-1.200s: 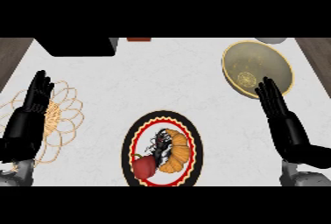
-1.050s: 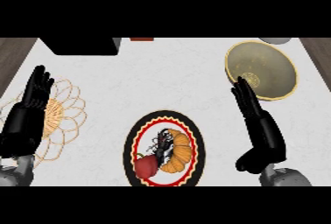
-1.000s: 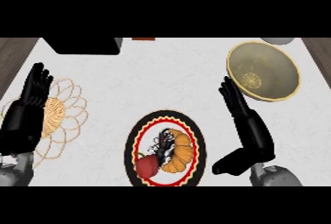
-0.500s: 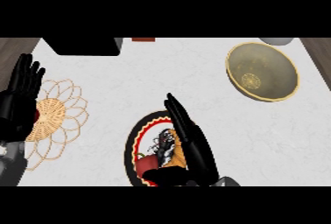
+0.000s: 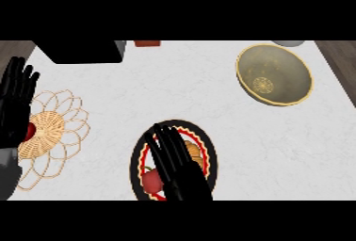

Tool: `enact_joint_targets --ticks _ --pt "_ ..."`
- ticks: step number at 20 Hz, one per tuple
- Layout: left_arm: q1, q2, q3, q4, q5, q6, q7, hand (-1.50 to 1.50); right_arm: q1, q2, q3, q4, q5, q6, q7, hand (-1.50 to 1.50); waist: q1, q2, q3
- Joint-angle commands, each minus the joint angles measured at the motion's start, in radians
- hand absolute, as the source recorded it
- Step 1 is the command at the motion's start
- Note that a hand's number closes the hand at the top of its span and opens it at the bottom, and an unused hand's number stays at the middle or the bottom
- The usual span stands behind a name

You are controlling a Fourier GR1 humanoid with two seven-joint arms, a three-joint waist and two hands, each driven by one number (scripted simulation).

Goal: Pick the croissant from the plate and place it in the bowl

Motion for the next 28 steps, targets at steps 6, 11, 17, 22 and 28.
enact_joint_targets --ticks 6,11,17,22,28 --pt "0.028 -0.007 0.009 0.0 -0.003 -0.017 -0.027 0.0 -0.04 0.003 0.037 -0.213 0.089 0.616 0.492 -1.5 0.013 0.002 0.0" --pt "-0.034 0.003 0.03 0.028 0.015 -0.042 -0.002 0.0 -0.101 0.002 0.062 -0.314 -0.052 0.905 0.689 -1.5 0.02 0.011 0.002" --pt "0.018 -0.023 0.015 0.004 -0.018 -0.045 -0.038 0.0 -0.145 0.002 -0.011 -0.377 -0.201 1.036 0.811 -1.5 0.033 0.012 0.003" --pt "-0.031 -0.022 0.043 0.041 -0.01 -0.071 -0.015 0.0 -0.147 0.002 -0.06 -0.331 -0.221 1.033 0.798 -1.5 0.03 0.014 0.005" --pt "-0.024 -0.04 0.055 0.069 -0.037 -0.094 -0.053 0.0 -0.144 0.002 -0.089 -0.209 -0.219 0.965 0.729 -1.5 0.032 0.017 0.005"
